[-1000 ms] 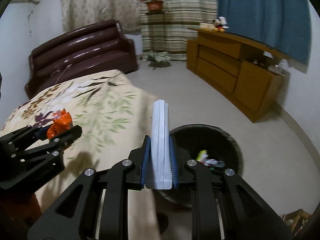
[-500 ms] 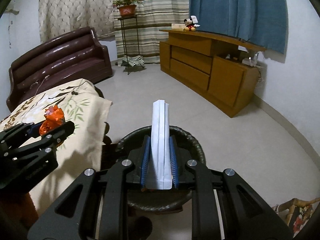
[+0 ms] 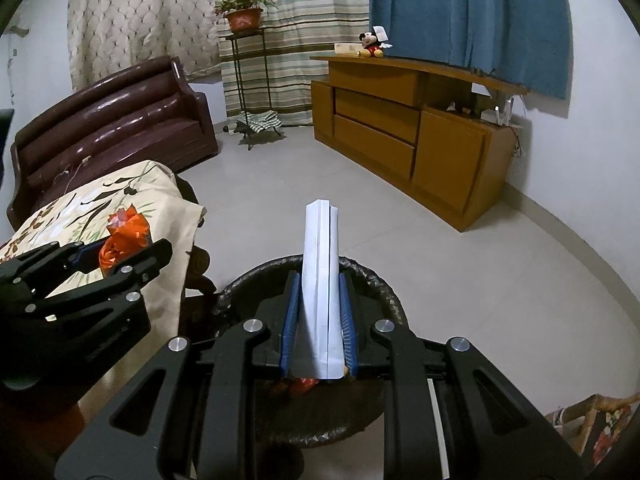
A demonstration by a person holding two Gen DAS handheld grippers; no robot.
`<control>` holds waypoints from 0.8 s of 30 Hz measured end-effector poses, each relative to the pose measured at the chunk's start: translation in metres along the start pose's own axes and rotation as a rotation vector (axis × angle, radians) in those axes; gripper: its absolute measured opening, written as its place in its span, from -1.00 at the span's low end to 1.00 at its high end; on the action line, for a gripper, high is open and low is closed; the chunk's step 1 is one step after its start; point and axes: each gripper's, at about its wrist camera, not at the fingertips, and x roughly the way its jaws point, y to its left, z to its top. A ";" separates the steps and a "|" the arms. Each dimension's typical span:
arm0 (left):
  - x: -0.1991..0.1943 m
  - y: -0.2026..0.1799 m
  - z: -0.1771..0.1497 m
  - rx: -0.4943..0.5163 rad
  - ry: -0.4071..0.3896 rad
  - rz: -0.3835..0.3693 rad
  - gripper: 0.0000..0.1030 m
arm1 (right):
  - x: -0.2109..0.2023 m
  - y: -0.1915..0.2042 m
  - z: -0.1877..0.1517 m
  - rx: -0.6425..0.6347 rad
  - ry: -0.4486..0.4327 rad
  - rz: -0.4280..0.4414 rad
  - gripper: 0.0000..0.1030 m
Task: Collect trash
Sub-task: 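Carry the orange wrapper and white tube over the black bin, then open both tools to drop the wrapper and white tube into the bin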
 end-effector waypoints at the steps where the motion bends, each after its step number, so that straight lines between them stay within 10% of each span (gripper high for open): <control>1: 0.003 -0.001 0.001 -0.002 0.008 0.001 -0.20 | 0.002 -0.001 0.001 0.003 0.001 -0.002 -0.62; 24: 0.018 -0.006 0.008 -0.019 0.048 0.013 0.20 | 0.026 -0.007 0.004 0.026 0.024 -0.002 -0.44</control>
